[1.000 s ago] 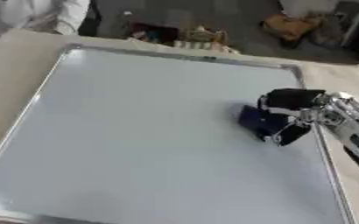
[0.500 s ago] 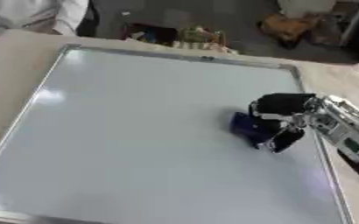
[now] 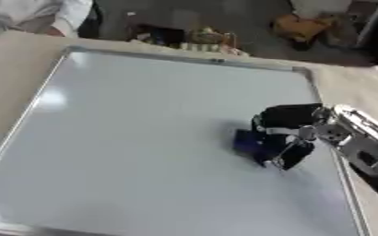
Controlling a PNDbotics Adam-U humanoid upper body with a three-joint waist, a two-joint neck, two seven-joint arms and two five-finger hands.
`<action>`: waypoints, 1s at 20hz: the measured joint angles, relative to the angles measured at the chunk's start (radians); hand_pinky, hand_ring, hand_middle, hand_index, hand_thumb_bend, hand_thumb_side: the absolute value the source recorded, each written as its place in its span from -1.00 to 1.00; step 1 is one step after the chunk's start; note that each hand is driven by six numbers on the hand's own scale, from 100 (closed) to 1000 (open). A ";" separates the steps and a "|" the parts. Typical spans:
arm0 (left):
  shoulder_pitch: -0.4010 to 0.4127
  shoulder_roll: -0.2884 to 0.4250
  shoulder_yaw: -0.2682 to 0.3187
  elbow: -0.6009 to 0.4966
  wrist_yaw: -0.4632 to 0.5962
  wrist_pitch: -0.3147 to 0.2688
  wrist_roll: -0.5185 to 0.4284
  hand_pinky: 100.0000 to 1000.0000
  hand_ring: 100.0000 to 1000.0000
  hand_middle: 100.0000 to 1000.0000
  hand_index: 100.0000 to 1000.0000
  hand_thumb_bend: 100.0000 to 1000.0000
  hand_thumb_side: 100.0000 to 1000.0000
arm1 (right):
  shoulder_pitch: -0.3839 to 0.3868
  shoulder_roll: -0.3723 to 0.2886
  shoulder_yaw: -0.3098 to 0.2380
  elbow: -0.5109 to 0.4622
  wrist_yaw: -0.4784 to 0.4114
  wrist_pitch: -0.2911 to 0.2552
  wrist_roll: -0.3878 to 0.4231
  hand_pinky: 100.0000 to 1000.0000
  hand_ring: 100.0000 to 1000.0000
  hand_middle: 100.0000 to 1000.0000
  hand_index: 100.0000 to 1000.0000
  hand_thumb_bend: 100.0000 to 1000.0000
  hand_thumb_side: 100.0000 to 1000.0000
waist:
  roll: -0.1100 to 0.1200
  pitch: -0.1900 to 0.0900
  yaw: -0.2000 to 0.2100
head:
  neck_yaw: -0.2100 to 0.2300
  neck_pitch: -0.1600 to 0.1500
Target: Wipe the whiteboard clean with a brush.
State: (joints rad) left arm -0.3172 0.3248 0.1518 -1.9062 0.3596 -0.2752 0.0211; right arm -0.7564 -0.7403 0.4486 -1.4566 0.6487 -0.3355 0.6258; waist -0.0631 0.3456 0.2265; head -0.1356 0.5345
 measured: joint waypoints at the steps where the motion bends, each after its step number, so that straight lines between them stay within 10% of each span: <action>1: 0.000 0.000 0.000 0.000 0.000 0.000 0.000 0.28 0.21 0.05 0.18 -0.61 0.93 | 0.000 0.000 -0.002 0.002 0.000 0.004 -0.003 0.00 0.09 -0.83 -0.88 -1.00 -0.77 | 0.001 0.000 0.000 | 0.000 0.000; 20: 0.000 0.000 0.000 0.001 0.000 -0.001 0.000 0.28 0.21 0.05 0.18 -0.61 0.94 | -0.029 0.020 -0.101 0.210 0.123 0.040 -0.171 0.00 0.10 -0.83 -0.88 -1.00 -0.70 | 0.003 0.000 0.001 | 0.000 0.000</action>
State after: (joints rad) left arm -0.3172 0.3248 0.1519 -1.9051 0.3595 -0.2762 0.0207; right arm -0.7855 -0.7198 0.3474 -1.2464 0.7713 -0.2955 0.4548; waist -0.0597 0.3457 0.2280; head -0.1352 0.5344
